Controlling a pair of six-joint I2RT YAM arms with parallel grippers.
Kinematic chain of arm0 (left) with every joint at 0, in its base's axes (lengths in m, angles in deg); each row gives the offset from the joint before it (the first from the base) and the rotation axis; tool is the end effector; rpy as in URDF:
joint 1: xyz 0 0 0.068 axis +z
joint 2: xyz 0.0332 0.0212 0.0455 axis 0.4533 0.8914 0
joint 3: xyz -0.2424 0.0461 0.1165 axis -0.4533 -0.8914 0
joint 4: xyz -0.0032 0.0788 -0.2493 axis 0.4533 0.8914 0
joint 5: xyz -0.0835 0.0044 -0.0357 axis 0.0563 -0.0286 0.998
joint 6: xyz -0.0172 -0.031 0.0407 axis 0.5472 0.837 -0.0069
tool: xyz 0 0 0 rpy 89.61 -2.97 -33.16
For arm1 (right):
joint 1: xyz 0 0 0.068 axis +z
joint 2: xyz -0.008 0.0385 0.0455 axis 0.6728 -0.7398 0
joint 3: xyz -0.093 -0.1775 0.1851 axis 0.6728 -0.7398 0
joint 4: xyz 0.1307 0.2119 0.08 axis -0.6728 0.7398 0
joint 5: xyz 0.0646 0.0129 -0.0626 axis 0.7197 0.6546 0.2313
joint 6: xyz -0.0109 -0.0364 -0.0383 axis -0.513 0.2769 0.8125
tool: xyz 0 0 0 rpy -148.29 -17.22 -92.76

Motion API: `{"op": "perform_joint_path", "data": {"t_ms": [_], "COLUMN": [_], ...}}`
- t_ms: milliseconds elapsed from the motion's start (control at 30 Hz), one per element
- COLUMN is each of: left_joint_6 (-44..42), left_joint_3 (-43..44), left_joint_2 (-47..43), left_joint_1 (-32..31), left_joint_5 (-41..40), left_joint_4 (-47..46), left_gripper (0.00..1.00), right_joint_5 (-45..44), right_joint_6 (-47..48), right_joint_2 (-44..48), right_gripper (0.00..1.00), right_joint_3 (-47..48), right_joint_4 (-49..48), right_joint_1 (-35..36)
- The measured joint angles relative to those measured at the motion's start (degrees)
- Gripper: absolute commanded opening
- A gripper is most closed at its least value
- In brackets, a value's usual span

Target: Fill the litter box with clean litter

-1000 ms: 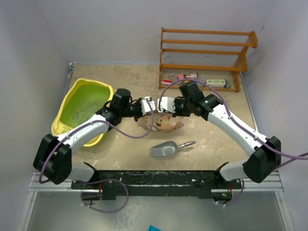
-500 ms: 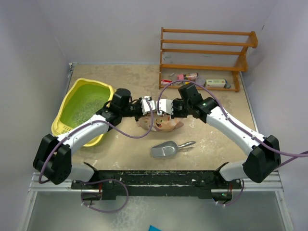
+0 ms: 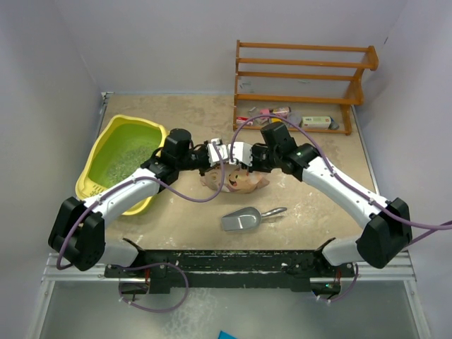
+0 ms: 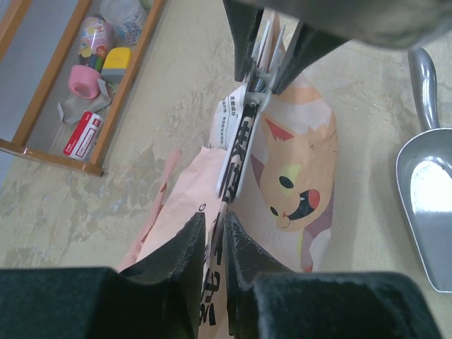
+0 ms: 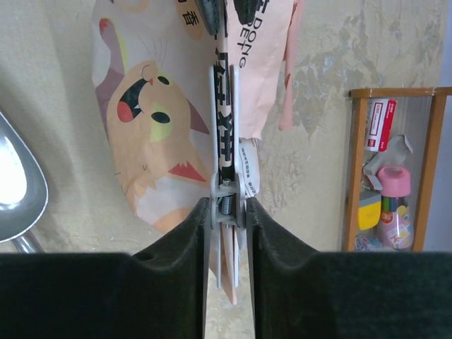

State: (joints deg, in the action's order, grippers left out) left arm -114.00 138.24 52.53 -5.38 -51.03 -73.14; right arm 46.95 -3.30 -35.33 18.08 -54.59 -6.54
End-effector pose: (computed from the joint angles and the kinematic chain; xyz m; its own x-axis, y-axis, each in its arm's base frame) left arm 0.2503 -0.1812 0.2717 0.1350 0.4208 -0.8970 0.9247 0.2717 0.2667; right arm 0.2465 0.1877 0.3100 0.2267 -0.7623 -0.6062 -0.8512 0.1474 -0.5037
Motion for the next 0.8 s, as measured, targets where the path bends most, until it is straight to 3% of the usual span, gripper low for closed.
{"op": "perform_joint_path", "data": {"t_ms": [233, 533, 800], "left_joint_6": [1.05, 2.73, 9.99], "left_joint_3": [0.37, 0.52, 0.98], "left_joint_2": [-0.63, -3.89, -9.55], "left_joint_1": [-0.07, -0.09, -0.11], "left_joint_5": [-0.63, -4.92, -12.5], "left_joint_4": [-0.85, -0.81, -0.76], "left_gripper": [0.27, 0.32, 0.35], "right_joint_5": [0.46, 0.44, -5.4], "right_joint_6": [-3.04, -8.7, -31.65], "right_joint_2": [2.27, 12.68, 18.32], "right_gripper": [0.45, 0.61, 0.77], "right_joint_3": [-0.74, -2.34, -1.57], "right_joint_4": [-0.22, -3.06, -4.74], "right_joint_1": [0.2, 0.26, 0.31]}}
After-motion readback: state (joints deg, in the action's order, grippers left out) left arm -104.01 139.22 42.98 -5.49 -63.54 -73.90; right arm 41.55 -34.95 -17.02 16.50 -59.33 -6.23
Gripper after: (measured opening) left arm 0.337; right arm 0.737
